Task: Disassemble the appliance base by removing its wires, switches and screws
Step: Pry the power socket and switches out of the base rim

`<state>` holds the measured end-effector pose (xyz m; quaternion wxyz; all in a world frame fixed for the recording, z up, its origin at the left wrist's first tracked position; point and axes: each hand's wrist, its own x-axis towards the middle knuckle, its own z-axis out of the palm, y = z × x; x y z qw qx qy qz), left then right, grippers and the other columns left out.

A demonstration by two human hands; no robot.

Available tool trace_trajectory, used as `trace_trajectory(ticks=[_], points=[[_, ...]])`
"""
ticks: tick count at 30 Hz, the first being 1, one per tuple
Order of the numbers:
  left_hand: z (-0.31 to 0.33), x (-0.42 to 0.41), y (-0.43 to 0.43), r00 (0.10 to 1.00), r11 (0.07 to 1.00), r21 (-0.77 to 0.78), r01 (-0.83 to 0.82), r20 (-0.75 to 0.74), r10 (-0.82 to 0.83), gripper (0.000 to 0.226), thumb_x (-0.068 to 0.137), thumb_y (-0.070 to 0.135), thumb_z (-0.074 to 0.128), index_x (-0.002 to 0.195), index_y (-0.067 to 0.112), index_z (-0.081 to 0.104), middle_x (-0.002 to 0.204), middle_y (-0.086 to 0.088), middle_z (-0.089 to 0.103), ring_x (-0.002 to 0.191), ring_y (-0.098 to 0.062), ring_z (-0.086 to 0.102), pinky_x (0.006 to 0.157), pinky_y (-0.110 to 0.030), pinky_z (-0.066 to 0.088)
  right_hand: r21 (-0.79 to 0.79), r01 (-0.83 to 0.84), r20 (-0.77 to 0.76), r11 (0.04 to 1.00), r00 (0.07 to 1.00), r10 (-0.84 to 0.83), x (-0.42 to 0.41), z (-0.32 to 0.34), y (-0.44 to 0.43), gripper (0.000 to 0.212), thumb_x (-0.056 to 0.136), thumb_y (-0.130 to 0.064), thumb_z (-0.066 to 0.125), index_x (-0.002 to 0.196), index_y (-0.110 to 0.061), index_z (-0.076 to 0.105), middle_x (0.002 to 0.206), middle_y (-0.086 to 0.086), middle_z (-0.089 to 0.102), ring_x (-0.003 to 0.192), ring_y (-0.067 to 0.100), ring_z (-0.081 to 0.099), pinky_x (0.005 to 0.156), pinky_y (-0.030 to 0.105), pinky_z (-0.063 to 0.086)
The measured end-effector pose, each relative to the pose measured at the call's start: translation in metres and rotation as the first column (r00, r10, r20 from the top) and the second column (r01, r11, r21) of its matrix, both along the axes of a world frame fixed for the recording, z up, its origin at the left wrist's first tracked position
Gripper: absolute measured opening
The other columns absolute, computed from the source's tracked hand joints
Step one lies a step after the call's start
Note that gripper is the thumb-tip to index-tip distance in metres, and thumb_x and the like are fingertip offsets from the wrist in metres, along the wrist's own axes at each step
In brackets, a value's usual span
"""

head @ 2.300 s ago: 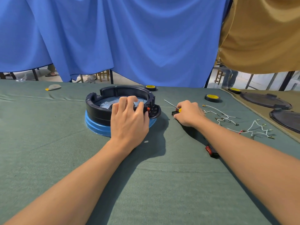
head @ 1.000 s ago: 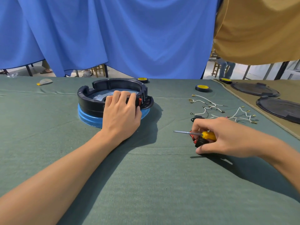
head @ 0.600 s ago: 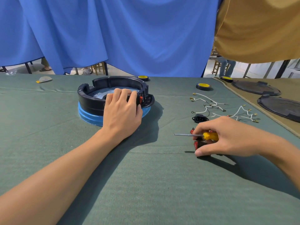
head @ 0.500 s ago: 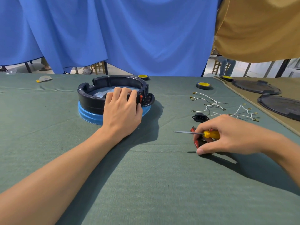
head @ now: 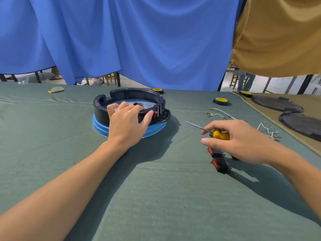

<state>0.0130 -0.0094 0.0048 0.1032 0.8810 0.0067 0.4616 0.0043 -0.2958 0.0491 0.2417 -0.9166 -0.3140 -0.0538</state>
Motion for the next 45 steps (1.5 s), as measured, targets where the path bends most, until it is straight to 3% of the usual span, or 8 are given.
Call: trace_trajectory(ticks=[4,7,12,15,20,26,39,45], points=[[0.005,-0.003,0.017,0.985,0.936,-0.309,0.169,0.073,-0.154,0.055,0.091,0.041,0.047,0.048,0.008,0.056,0.053,0.000,0.052,0.074,-0.002,0.050,0.080,-0.032,0.018,0.038,0.010,0.029,0.999,1.000,-0.011,0.003,0.007,0.016,0.031,0.079,-0.061,0.055,0.094,-0.036,0.066,0.082,-0.003,0.066,0.074,0.008,0.058,0.067,0.023,0.046],[0.005,-0.004,0.022,0.970,0.852,-0.466,0.236,0.062,-0.235,0.054,0.087,0.039,0.049,0.049,0.002,0.058,0.067,0.009,0.058,0.089,0.014,0.043,0.086,-0.028,0.018,0.153,0.019,0.053,0.988,0.998,-0.028,0.007,0.012,0.033,0.022,0.084,-0.052,0.060,0.089,-0.032,0.068,0.076,-0.001,0.066,0.066,0.007,0.057,0.062,0.025,0.046],[0.004,0.003,0.017,0.987,0.740,-0.671,0.056,-0.075,-0.143,0.020,0.079,0.034,0.056,0.093,0.027,0.067,0.129,0.010,0.038,0.123,-0.012,0.025,0.093,-0.029,0.014,0.213,0.046,0.112,0.976,0.991,-0.071,0.022,0.016,0.068,0.023,0.087,-0.045,0.066,0.097,-0.025,0.069,0.099,0.002,0.063,0.093,0.019,0.057,0.079,0.032,0.041],[0.003,0.005,0.015,0.992,0.526,-0.849,-0.043,-0.099,-0.078,0.049,0.067,0.042,0.049,0.111,0.020,0.047,0.125,0.001,0.039,0.122,-0.021,0.033,0.099,-0.034,0.029,0.146,0.041,0.164,0.988,0.984,-0.065,0.029,0.021,0.087,0.026,0.093,-0.048,0.056,0.100,-0.026,0.066,0.098,-0.001,0.060,0.093,0.018,0.054,0.079,0.031,0.037],[0.005,0.011,0.027,0.975,0.326,-0.944,0.059,-0.016,-0.223,0.013,0.082,0.029,0.061,0.093,0.022,0.062,0.094,0.001,0.067,0.094,-0.020,0.061,0.073,-0.031,0.045,0.030,-0.020,0.181,0.999,0.983,0.014,0.041,0.031,0.117,0.018,0.099,-0.027,0.052,0.099,-0.031,0.070,0.079,-0.018,0.057,0.095,0.021,0.049,0.090,0.040,0.037],[0.005,0.015,0.033,0.939,0.296,-0.947,0.125,0.016,-0.342,0.018,0.078,0.030,0.060,0.093,0.022,0.067,0.092,-0.001,0.071,0.093,-0.024,0.067,0.090,-0.047,0.052,0.011,0.077,0.208,0.997,0.975,-0.078,0.055,0.024,0.155,0.047,0.085,-0.001,0.042,0.080,-0.040,0.068,0.076,-0.015,0.047,0.103,0.020,0.028,0.085,0.041,0.022],[0.004,0.021,0.035,0.917,0.312,-0.941,0.133,-0.003,-0.399,0.009,0.086,0.030,0.056,0.091,0.023,0.053,0.092,-0.001,0.061,0.089,-0.020,0.061,0.080,-0.041,0.051,0.022,0.021,0.206,1.000,0.978,-0.025,0.067,0.014,0.162,0.047,0.090,-0.001,0.046,0.072,-0.042,0.062,0.091,-0.005,0.054,0.106,0.023,0.030,0.080,0.038,0.017],[0.010,0.016,0.029,0.898,0.318,-0.944,0.082,-0.069,-0.434,0.031,0.069,0.045,0.049,0.094,0.027,0.047,0.116,-0.013,0.056,0.113,-0.032,0.054,0.100,-0.056,0.041,-0.017,-0.013,0.203,1.000,0.979,0.017,0.066,0.016,0.162,0.055,0.092,0.002,0.042,0.079,-0.047,0.062,0.099,-0.007,0.055,0.100,0.019,0.028,0.076,0.037,0.016]])
